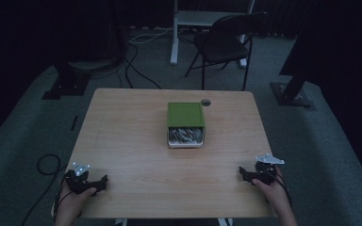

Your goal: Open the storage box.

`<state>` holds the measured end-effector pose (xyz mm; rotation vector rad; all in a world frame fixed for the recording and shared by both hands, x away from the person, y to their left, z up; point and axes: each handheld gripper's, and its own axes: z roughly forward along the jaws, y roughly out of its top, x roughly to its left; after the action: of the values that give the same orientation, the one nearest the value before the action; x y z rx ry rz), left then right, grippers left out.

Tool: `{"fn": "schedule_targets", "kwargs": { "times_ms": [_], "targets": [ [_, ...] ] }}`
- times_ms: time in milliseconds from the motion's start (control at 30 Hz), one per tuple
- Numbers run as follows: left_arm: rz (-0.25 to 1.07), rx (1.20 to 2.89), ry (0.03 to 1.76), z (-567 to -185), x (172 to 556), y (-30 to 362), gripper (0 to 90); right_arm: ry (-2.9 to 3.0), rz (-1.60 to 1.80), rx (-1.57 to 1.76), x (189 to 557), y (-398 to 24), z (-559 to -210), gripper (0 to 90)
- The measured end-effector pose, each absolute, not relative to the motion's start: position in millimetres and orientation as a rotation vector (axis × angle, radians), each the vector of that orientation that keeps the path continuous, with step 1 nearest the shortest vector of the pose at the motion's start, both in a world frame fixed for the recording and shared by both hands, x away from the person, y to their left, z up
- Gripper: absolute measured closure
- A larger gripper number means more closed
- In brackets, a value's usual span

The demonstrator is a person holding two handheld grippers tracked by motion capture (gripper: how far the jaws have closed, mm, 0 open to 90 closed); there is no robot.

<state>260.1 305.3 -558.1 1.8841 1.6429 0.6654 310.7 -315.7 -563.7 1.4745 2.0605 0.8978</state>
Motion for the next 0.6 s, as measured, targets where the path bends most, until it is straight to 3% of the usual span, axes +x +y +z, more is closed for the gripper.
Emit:
{"fn": "schedule_targets", "kwargs": {
  "times_ms": [600],
  "targets": [
    [0.631,1.935,1.544,-557.7,260.8,296.7,3.0,2.061,0.897,1.476,310.7,-315.6,-563.6,11.6]
  ]
}}
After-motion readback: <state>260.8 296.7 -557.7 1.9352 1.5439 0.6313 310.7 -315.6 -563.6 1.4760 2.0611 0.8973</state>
